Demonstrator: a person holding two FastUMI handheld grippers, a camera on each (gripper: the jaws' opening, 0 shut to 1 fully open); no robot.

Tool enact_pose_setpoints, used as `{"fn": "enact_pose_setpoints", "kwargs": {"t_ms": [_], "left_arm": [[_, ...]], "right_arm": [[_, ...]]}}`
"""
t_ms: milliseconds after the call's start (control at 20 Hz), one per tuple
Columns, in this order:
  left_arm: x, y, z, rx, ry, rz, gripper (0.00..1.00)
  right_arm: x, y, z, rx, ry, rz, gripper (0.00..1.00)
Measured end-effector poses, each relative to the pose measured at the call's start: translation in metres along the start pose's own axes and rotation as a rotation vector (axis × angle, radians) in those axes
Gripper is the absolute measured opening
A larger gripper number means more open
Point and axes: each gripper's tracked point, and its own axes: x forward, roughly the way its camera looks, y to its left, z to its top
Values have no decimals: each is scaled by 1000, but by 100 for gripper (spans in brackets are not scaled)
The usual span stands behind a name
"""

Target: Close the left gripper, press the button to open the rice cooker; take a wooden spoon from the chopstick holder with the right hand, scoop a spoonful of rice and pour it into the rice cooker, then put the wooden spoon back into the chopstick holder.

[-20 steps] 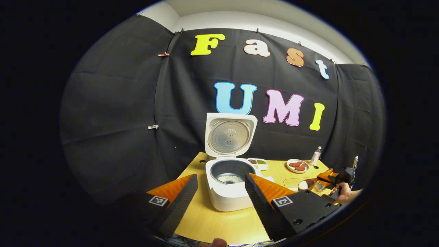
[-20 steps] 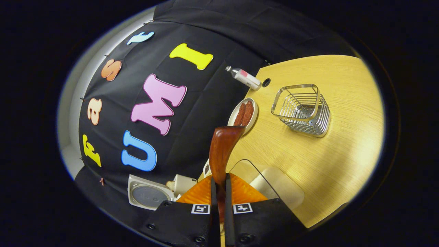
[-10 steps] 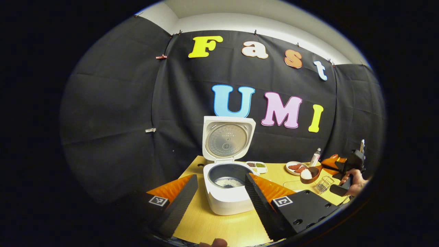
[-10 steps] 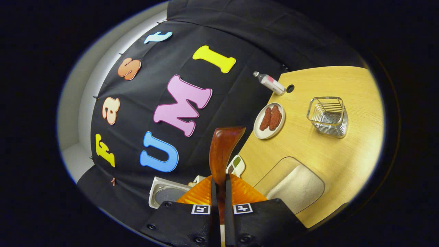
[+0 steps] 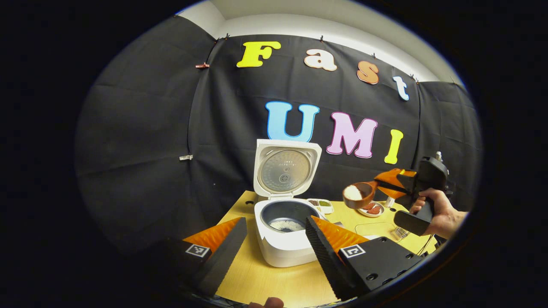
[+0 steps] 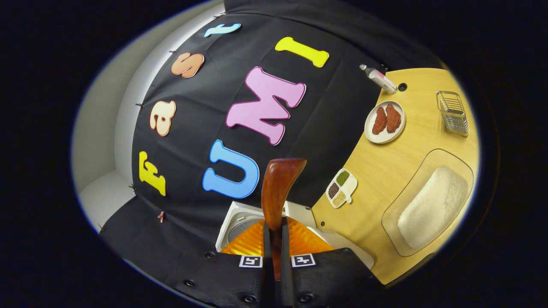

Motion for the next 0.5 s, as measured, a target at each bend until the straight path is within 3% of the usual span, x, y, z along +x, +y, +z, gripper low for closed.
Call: {"fn": "enact_pose_setpoints", "kwargs": {"t_ms": [500], "left_arm": [[-1,33,-11,-33,28,47,95]], "right_arm": [[70,6,-96,-240,107,-38,10]]}}
